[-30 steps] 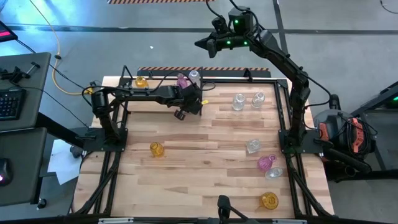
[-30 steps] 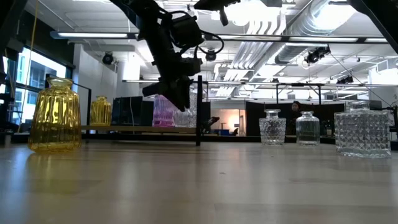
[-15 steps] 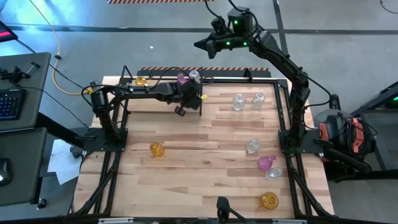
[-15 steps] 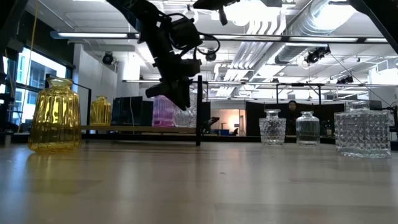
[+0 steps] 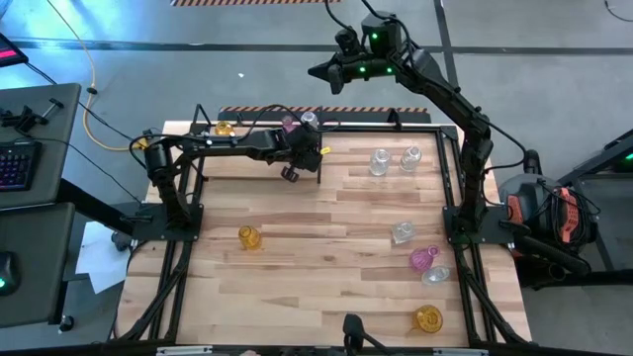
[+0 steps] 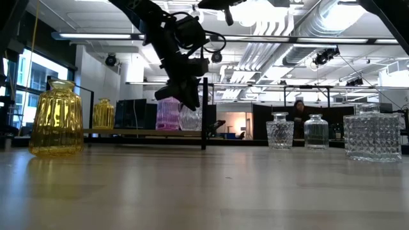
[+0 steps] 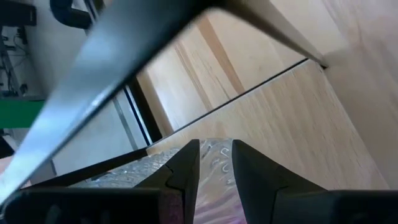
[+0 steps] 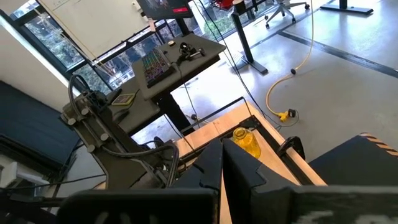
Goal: Sort vases onto shelf
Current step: Put the transparent vase on the shelf aligned with the other transparent vase
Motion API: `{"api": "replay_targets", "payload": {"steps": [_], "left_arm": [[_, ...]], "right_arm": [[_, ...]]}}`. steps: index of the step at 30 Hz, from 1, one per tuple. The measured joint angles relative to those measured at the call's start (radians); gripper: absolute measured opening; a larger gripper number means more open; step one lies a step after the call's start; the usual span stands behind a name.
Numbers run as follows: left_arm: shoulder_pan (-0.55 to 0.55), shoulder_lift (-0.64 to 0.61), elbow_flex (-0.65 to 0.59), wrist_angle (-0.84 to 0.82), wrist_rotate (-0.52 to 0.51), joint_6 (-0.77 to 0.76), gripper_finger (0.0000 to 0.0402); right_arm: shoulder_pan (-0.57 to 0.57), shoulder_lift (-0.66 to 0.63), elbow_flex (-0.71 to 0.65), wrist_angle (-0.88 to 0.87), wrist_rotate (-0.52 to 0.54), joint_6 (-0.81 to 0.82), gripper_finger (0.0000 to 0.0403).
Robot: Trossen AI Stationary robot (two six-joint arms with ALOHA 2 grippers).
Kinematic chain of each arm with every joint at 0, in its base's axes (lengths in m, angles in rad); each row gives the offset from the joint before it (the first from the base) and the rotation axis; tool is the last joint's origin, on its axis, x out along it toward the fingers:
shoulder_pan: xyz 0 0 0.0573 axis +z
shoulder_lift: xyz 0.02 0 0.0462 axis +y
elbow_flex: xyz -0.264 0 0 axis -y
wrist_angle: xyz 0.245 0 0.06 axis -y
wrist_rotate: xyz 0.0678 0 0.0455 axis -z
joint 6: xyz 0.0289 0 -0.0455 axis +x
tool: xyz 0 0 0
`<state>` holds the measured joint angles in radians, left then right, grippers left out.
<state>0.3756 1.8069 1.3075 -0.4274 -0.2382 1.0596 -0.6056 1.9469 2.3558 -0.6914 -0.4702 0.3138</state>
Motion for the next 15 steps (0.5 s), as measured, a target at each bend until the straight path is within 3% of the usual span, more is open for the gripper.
{"api": "replay_targets", "payload": {"steps": [15], "left_arm": [[0.004,0.000,0.000,0.037,0.000,0.018,0.0087]], "right_arm": [[0.005,0.000,0.000,0.000,0.000,0.001,0.0000]]}}
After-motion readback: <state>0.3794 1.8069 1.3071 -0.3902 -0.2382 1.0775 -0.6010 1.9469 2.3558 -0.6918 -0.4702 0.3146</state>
